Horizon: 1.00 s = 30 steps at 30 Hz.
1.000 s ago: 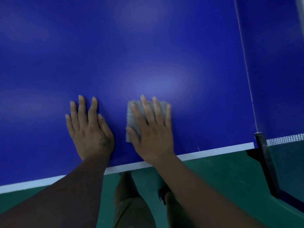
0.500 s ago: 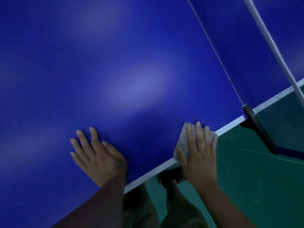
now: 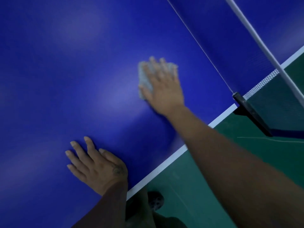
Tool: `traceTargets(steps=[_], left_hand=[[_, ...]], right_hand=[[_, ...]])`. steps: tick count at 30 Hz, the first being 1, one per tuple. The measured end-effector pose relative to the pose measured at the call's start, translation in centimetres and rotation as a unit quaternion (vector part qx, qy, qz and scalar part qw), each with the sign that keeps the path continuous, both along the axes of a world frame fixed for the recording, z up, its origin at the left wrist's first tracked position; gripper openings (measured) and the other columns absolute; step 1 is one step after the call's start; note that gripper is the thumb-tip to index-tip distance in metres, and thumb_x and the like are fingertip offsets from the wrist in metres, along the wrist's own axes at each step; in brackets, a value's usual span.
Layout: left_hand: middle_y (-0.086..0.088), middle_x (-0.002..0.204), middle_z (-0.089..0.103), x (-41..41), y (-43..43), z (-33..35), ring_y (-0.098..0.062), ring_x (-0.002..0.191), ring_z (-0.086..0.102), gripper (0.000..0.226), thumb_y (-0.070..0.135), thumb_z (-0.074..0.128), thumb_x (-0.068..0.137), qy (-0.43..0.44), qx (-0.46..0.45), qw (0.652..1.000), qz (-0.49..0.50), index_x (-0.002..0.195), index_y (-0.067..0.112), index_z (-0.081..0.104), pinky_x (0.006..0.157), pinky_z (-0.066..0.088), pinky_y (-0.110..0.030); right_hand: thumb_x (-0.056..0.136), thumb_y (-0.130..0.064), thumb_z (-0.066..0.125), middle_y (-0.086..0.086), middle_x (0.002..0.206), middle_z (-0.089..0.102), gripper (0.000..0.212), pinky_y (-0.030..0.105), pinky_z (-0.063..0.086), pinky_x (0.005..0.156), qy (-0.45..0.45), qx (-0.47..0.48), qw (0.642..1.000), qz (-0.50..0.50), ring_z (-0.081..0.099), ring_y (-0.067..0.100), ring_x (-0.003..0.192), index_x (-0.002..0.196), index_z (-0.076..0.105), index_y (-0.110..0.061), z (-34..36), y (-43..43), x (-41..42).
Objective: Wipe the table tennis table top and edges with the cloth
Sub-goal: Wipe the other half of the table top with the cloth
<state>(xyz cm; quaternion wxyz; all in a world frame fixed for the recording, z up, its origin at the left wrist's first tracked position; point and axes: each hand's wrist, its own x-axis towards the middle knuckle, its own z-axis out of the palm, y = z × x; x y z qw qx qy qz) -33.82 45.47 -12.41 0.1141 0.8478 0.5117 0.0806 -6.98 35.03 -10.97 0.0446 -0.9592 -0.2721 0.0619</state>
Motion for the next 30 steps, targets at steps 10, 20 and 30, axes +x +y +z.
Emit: traceTargets(steps=[10, 20, 30], left_hand=[[-0.003, 0.181, 0.015, 0.3, 0.2, 0.7, -0.028, 0.168, 0.007, 0.057, 0.029, 0.034, 0.113, -0.005, -0.012, 1.000, 0.003, 0.169, 0.025, 0.027, 0.135, 0.008, -0.055], [-0.005, 0.177, 0.029, 0.3, 0.1, 0.4, -0.030, 0.165, 0.021, 0.052, 0.027, 0.043, 0.112, -0.035, 0.023, 0.999, 0.013, 0.164, 0.022, 0.044, 0.134, 0.015, -0.054], [-0.004, 0.178, 0.026, 0.3, 0.0, 0.0, -0.029, 0.166, 0.018, 0.053, 0.029, 0.040, 0.112, -0.040, 0.015, 0.999, 0.012, 0.165, 0.024, 0.040, 0.134, 0.015, -0.055]], right_hand=[[0.112, -0.056, 0.019, 0.010, 0.179, 0.006, 0.070, 0.065, 0.005, 0.131, 0.049, 0.004, 0.960, -0.277, -0.002, 0.035, 0.166, 0.172, 0.007, -0.022, 1.2, -13.4, -11.8], [0.111, -0.052, 0.036, 0.006, 0.177, 0.020, 0.066, 0.068, 0.013, 0.128, 0.009, 0.055, 0.996, -0.063, 0.012, 0.034, 0.165, 0.170, 0.026, -0.024, 0.7, 0.1, -18.4], [0.112, -0.058, 0.023, 0.005, 0.179, 0.015, 0.069, 0.062, 0.010, 0.132, 0.035, -0.040, 0.998, 0.029, 0.010, 0.033, 0.165, 0.172, 0.015, -0.024, 1.1, -12.9, -15.1]])
